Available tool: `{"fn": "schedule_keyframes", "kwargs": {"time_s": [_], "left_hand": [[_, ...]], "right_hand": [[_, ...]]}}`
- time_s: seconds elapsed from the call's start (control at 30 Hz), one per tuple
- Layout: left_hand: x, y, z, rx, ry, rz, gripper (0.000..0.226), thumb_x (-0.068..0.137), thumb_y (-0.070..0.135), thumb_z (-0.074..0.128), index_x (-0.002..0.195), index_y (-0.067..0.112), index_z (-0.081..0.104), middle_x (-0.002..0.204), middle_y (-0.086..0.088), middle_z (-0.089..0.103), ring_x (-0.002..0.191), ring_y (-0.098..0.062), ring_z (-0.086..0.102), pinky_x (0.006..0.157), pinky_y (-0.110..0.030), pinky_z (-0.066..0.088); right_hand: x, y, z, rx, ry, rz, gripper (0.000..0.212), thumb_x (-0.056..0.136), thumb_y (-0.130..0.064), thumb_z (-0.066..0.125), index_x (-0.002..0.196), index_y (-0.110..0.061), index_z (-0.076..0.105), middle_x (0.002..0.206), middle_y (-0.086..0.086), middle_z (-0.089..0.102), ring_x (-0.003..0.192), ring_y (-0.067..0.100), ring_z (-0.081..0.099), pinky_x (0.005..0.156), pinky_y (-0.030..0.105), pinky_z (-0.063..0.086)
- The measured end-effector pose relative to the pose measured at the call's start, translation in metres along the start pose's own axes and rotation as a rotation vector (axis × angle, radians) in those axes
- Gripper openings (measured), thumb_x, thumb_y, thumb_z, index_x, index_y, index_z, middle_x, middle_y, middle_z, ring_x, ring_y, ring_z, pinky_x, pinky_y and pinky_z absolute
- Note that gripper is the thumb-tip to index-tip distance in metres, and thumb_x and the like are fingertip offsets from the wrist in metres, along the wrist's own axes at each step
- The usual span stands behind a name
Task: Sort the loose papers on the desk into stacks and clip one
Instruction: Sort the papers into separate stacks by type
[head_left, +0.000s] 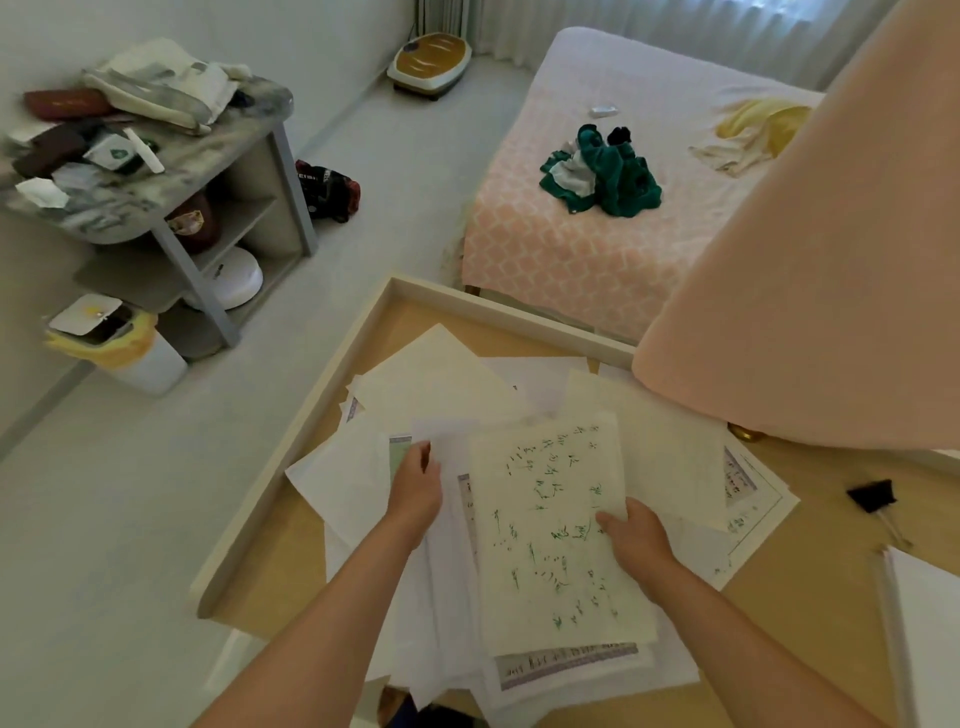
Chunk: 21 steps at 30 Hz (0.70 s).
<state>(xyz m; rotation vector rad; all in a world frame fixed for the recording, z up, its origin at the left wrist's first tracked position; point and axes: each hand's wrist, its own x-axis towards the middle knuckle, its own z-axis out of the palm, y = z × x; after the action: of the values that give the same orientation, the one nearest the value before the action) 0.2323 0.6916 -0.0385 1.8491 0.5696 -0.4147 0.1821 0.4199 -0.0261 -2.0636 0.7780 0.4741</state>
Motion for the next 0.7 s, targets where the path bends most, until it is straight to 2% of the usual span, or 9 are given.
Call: {"fn": "schedule_keyframes", "kwargs": {"time_s": [0.07, 0.13, 0.27, 0.33, 0.43, 0.5, 0.57, 0.63, 0.7], "left_hand": [[0.008, -0.002, -0.001, 0.212, 0.088, 0.01, 0.054, 0.098, 0.021, 0.051, 0.148, 0.012, 0.034, 0.15, -0.009, 0.038, 0.138, -0.03, 0.034, 0.112, -0.042, 0.034], [0.008, -0.01, -0.006, 0.323, 0.132, -0.03, 0.066, 0.092, 0.022, 0.06, 0.15, 0.01, 0.031, 0.149, -0.014, 0.036, 0.138, -0.034, 0.032, 0.11, -0.044, 0.033], [-0.001, -0.025, -0.015, 0.114, 0.004, -0.152, 0.075, 0.081, 0.027, 0.07, 0.145, 0.011, 0.034, 0.14, -0.011, 0.043, 0.12, -0.029, 0.05, 0.096, -0.04, 0.048], [-0.003, -0.026, -0.019, 0.003, -0.037, -0.191, 0.069, 0.085, 0.024, 0.07, 0.142, 0.009, 0.035, 0.137, -0.009, 0.049, 0.11, -0.024, 0.054, 0.086, -0.033, 0.046], [-0.005, -0.025, -0.021, -0.013, -0.123, -0.219, 0.065, 0.089, 0.025, 0.07, 0.142, 0.007, 0.036, 0.139, -0.008, 0.049, 0.119, -0.026, 0.052, 0.094, -0.035, 0.043], [-0.005, -0.031, -0.019, -0.036, -0.161, -0.211, 0.064, 0.087, 0.027, 0.073, 0.139, 0.009, 0.042, 0.136, -0.007, 0.055, 0.12, -0.027, 0.054, 0.096, -0.034, 0.044], [-0.009, -0.037, -0.018, -0.034, -0.13, -0.196, 0.054, 0.087, 0.022, 0.072, 0.133, 0.01, 0.048, 0.128, -0.006, 0.06, 0.11, -0.025, 0.058, 0.09, -0.032, 0.046], [-0.013, -0.042, -0.022, 0.054, -0.068, -0.164, 0.043, 0.089, 0.016, 0.067, 0.128, 0.01, 0.052, 0.124, -0.008, 0.062, 0.103, -0.024, 0.058, 0.087, -0.033, 0.048], [-0.015, -0.048, -0.027, 0.202, 0.021, -0.122, 0.037, 0.091, 0.014, 0.062, 0.126, 0.006, 0.052, 0.126, -0.009, 0.058, 0.111, -0.03, 0.056, 0.092, -0.036, 0.048]], "right_hand": [[0.002, -0.007, 0.019, -0.153, 0.056, 0.026, 0.043, 0.098, -0.026, 0.055, 0.137, -0.009, 0.048, 0.137, 0.009, 0.051, 0.125, 0.031, 0.048, 0.103, 0.04, 0.042], [0.005, -0.012, 0.037, -0.296, 0.099, 0.05, 0.051, 0.092, -0.027, 0.06, 0.138, -0.01, 0.045, 0.136, 0.015, 0.045, 0.126, 0.035, 0.042, 0.102, 0.043, 0.043], [0.001, -0.019, 0.064, -0.207, 0.1, 0.186, 0.058, 0.084, -0.023, 0.066, 0.137, -0.019, 0.042, 0.134, 0.015, 0.037, 0.121, 0.034, 0.041, 0.1, 0.042, 0.045], [-0.002, -0.017, 0.073, -0.138, 0.074, 0.173, 0.058, 0.084, -0.016, 0.064, 0.137, -0.019, 0.042, 0.131, 0.013, 0.041, 0.11, 0.03, 0.051, 0.09, 0.039, 0.051], [-0.008, -0.014, 0.078, -0.008, -0.01, 0.132, 0.059, 0.085, -0.007, 0.063, 0.14, -0.018, 0.042, 0.126, 0.007, 0.057, 0.098, 0.023, 0.06, 0.074, 0.032, 0.054], [-0.011, -0.012, 0.079, -0.057, -0.055, 0.086, 0.054, 0.085, -0.008, 0.062, 0.135, -0.023, 0.049, 0.122, 0.003, 0.061, 0.098, 0.021, 0.062, 0.079, 0.035, 0.057], [-0.015, -0.009, 0.079, -0.112, -0.087, 0.047, 0.052, 0.083, -0.014, 0.061, 0.131, -0.031, 0.053, 0.115, 0.003, 0.061, 0.096, 0.02, 0.063, 0.084, 0.039, 0.057], [-0.017, -0.006, 0.078, -0.14, -0.113, 0.035, 0.052, 0.083, -0.02, 0.061, 0.133, -0.034, 0.053, 0.116, 0.006, 0.058, 0.097, 0.019, 0.059, 0.084, 0.034, 0.055], [-0.019, -0.007, 0.077, -0.155, -0.088, 0.036, 0.054, 0.085, -0.021, 0.06, 0.138, -0.031, 0.05, 0.124, 0.008, 0.051, 0.105, 0.021, 0.055, 0.085, 0.031, 0.05]]}}
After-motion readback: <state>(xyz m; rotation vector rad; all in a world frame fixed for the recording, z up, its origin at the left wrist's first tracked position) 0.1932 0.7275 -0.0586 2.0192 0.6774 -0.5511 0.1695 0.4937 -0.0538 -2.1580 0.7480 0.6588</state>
